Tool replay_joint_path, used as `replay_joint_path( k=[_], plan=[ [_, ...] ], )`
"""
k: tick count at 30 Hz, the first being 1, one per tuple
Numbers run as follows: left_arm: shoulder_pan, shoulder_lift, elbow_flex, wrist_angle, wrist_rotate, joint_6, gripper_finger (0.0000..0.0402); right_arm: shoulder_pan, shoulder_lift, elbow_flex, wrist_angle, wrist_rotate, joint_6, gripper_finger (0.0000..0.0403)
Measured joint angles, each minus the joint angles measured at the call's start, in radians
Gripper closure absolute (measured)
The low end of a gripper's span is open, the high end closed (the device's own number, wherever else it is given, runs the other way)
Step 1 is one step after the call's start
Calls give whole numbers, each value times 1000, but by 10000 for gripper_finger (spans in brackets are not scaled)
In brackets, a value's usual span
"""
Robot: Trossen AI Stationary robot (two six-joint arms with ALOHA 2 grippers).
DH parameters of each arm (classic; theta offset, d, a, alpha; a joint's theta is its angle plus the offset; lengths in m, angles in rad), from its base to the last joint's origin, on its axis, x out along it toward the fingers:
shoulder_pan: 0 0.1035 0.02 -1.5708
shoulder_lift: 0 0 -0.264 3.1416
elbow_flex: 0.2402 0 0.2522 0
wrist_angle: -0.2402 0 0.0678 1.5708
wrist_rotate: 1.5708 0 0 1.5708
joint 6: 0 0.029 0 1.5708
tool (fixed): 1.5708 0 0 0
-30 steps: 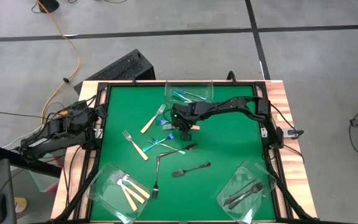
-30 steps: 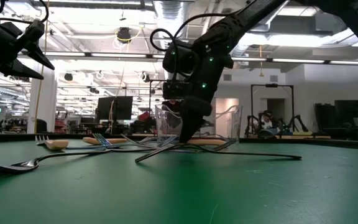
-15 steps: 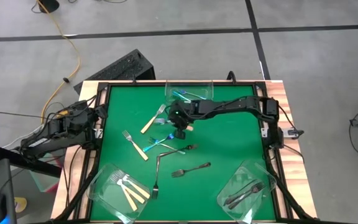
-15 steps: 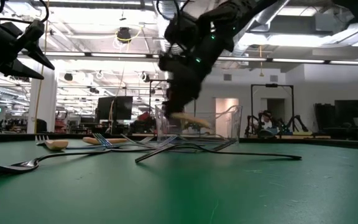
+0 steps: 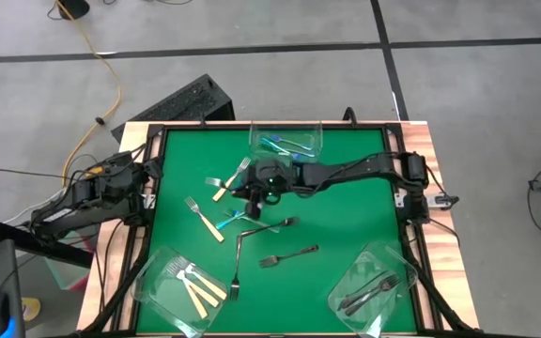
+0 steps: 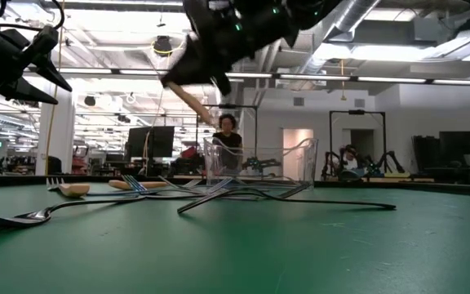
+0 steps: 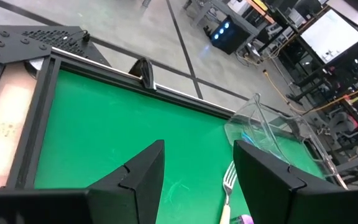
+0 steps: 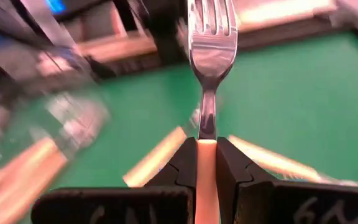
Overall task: Sort silverware by color (type)
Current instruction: Put the orange fork into the bottom left transparent bin
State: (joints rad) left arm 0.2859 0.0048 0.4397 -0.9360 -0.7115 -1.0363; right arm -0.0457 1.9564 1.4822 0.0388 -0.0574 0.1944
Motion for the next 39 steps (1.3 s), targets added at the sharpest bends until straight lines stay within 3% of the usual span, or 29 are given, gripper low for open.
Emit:
replay_joint_path(
  k=[8,12,26,39],
  plan=[
    [0,0,0,0,22,1,226,72,0,0,269,9,96,366],
    [0,0,0,-1,25,2,226,111,0,2,367,75,114,366],
    [0,0,0,-1,23,1,226,242,0,2,504,335,165,366],
    [0,0,0,-1,27,1,226,364,-1,2,527,409,165,366]
  ],
)
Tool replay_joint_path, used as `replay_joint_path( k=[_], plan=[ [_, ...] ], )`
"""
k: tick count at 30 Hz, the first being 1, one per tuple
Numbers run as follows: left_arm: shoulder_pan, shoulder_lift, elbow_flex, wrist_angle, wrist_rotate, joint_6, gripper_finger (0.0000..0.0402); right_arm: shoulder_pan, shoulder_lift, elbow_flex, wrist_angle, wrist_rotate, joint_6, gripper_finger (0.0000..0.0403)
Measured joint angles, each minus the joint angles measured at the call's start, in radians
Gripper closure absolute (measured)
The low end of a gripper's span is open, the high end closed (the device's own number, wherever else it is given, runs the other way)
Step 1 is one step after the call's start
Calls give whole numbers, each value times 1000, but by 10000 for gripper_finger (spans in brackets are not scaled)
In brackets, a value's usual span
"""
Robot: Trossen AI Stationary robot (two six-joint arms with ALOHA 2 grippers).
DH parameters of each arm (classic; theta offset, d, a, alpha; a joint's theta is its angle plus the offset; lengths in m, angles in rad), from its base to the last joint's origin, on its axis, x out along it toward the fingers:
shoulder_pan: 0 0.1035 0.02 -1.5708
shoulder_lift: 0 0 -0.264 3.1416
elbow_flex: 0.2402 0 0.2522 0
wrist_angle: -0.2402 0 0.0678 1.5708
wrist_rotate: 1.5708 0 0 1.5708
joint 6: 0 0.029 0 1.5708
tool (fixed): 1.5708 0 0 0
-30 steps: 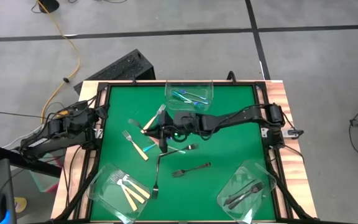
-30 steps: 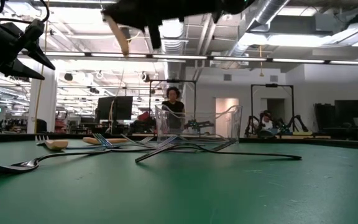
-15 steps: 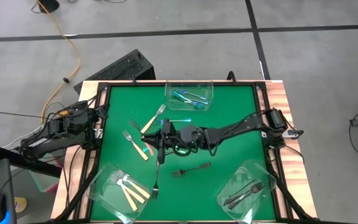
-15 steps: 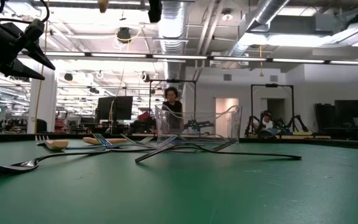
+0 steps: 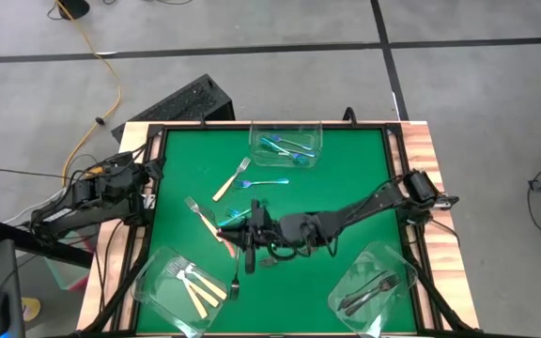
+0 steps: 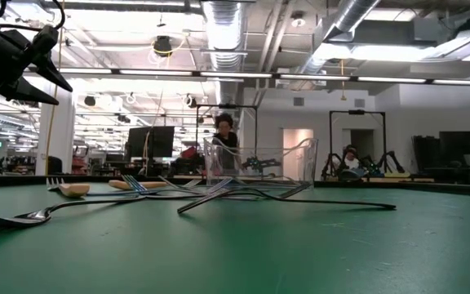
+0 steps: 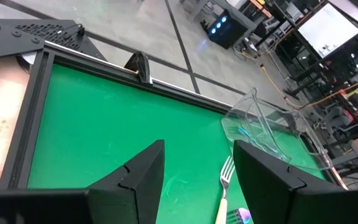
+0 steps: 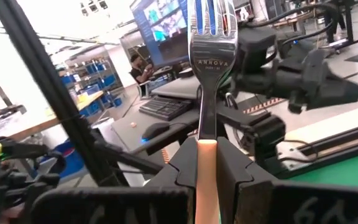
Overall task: Sort silverware by color (type)
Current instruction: Put the orange fork into the bottom left transparent bin
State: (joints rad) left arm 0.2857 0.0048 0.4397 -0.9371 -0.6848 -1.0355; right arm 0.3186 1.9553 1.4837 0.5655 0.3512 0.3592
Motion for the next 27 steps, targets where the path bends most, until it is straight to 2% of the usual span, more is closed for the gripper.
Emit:
replay_joint_path(
  k=[4,18,20,23,27],
  plan=[
    [0,0,0,0,19,1,226,67,0,0,0,81,0,366],
    [0,0,0,-38,78,-2,226,256,0,0,84,516,3,366],
    [0,0,0,-38,78,-2,226,269,0,0,99,535,10,366],
    [0,0,0,-38,78,-3,226,280,1,2,150,503,10,366],
    [0,0,0,-38,78,-7,226,281,34,75,159,486,-3,366]
  ],
)
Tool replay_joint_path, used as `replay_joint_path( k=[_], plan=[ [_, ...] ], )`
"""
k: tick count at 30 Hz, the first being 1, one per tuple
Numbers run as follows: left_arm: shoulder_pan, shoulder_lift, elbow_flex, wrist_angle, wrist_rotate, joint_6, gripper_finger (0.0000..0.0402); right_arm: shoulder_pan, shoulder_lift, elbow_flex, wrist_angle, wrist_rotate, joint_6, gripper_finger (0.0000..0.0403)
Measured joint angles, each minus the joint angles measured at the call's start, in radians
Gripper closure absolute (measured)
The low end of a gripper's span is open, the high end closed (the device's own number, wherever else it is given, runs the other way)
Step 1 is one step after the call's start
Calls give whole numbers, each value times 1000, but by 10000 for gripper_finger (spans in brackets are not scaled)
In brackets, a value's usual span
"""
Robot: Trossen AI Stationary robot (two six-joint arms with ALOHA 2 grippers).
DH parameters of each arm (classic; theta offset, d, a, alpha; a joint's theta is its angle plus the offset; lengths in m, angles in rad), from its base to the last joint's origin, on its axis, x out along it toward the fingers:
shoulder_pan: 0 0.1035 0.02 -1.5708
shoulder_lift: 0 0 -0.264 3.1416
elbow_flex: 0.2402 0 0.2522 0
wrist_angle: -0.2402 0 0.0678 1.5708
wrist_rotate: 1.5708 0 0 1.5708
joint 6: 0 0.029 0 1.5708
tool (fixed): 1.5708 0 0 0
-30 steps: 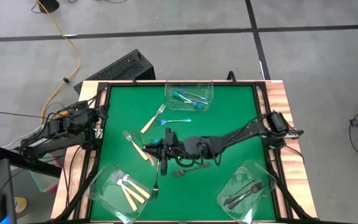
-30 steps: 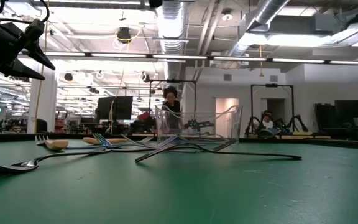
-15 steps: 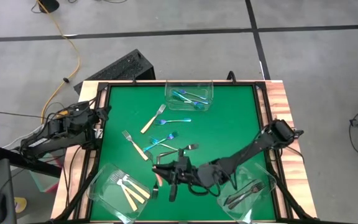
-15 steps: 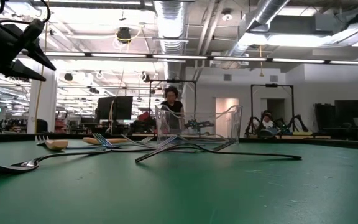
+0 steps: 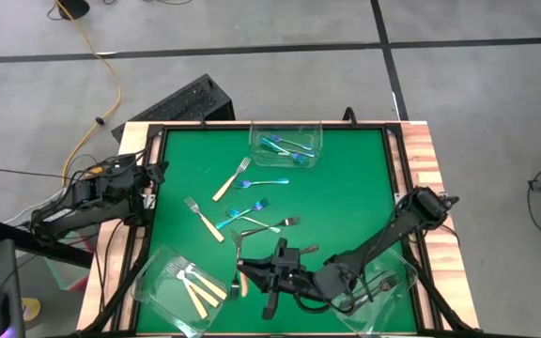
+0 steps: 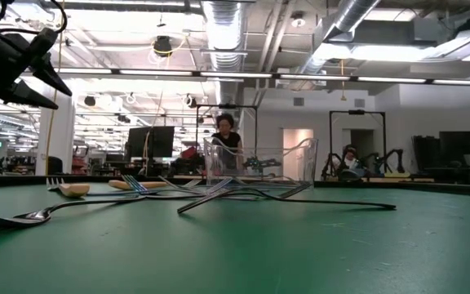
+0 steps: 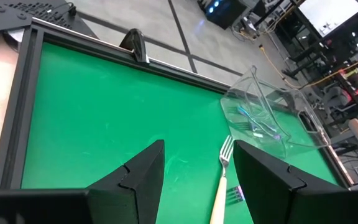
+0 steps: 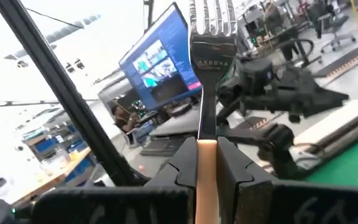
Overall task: Sort silverware by color (type)
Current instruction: Put the orange fork into the bottom left transparent bin
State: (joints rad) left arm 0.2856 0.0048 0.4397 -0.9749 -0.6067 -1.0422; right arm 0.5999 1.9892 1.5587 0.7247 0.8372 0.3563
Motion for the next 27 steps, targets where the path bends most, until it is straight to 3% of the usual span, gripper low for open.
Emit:
replay_joint_path(
  k=[11,18,21,27],
  plan=[
    [0,0,0,0,-6,-16,226,-61,257,469,-54,-17,-202,366],
    [0,0,0,0,-4,-17,226,-121,500,789,-185,-63,-120,366],
    [0,0,0,1,-6,-17,226,-147,525,767,-169,-145,-18,366],
    [0,0,0,1,-1,-17,226,-172,556,760,-325,-236,198,366]
  ],
)
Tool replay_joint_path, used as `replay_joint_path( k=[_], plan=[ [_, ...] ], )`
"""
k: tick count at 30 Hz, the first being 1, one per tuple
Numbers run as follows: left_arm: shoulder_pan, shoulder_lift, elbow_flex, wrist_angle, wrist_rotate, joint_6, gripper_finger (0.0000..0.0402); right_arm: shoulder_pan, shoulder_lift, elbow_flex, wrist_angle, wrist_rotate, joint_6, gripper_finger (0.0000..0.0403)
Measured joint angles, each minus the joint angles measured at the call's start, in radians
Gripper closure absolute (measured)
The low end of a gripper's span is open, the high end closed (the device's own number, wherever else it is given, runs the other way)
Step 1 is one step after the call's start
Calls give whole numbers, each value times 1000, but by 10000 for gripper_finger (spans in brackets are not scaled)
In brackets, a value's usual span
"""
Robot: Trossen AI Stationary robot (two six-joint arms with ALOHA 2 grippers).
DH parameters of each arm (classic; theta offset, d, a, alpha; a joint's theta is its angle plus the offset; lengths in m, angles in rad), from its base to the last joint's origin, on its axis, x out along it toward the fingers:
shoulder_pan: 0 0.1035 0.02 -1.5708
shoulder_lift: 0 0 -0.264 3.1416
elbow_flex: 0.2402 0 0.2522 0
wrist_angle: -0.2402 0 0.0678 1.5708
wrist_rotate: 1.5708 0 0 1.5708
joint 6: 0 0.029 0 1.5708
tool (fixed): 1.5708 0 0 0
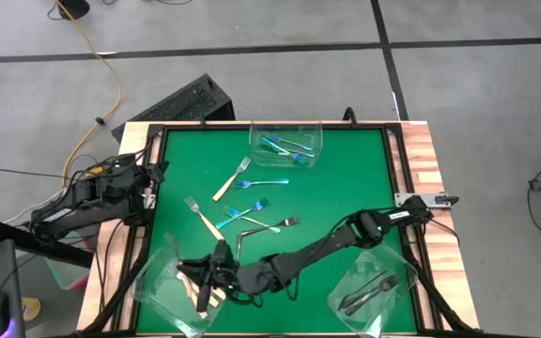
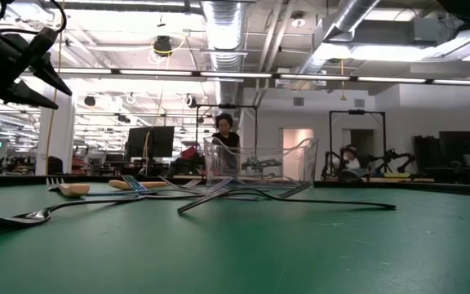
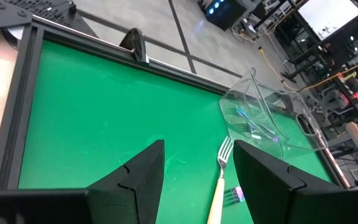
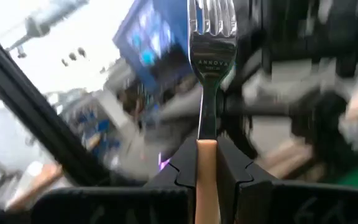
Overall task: Sort silverware by color (type)
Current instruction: Put the orange fork into the bottom left transparent bin
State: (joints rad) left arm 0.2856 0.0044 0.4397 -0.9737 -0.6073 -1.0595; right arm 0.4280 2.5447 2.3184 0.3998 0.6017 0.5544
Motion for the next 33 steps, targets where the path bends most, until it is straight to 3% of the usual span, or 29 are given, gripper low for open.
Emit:
replay_joint_path(
  k=[6,12,26,33],
  plan=[
    [0,0,0,0,0,0,226,-18,5,1,-205,-127,201,366],
    [0,0,0,0,-1,0,226,-38,5,0,-411,-154,333,366],
    [0,0,0,0,-26,0,226,-97,14,1,-547,-404,374,366],
    [0,0,0,0,-28,0,226,-112,14,1,-503,-470,324,366]
  ],
)
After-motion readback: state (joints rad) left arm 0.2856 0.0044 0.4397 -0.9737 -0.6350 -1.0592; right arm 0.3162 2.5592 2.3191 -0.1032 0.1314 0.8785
